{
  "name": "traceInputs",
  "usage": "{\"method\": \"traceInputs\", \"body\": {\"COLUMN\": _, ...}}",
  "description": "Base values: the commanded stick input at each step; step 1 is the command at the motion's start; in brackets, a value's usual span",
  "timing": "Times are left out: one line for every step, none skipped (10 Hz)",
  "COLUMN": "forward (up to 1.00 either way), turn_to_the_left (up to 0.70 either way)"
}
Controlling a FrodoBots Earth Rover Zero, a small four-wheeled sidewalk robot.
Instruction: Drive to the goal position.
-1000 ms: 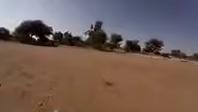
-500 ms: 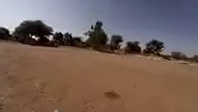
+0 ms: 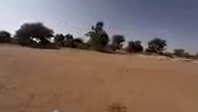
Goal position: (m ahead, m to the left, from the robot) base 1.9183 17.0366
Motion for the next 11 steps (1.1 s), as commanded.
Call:
{"method": "traceInputs", "body": {"forward": 0.7, "turn_to_the_left": 0.0}}
{"method": "traceInputs", "body": {"forward": 0.7, "turn_to_the_left": 0.0}}
{"method": "traceInputs", "body": {"forward": 0.7, "turn_to_the_left": 0.0}}
{"method": "traceInputs", "body": {"forward": 0.7, "turn_to_the_left": 0.0}}
{"method": "traceInputs", "body": {"forward": 0.7, "turn_to_the_left": 0.0}}
{"method": "traceInputs", "body": {"forward": 0.7, "turn_to_the_left": 0.0}}
{"method": "traceInputs", "body": {"forward": 0.7, "turn_to_the_left": 0.0}}
{"method": "traceInputs", "body": {"forward": 0.7, "turn_to_the_left": 0.0}}
{"method": "traceInputs", "body": {"forward": 0.7, "turn_to_the_left": 0.0}}
{"method": "traceInputs", "body": {"forward": 0.7, "turn_to_the_left": 0.0}}
{"method": "traceInputs", "body": {"forward": 0.7, "turn_to_the_left": 0.0}}
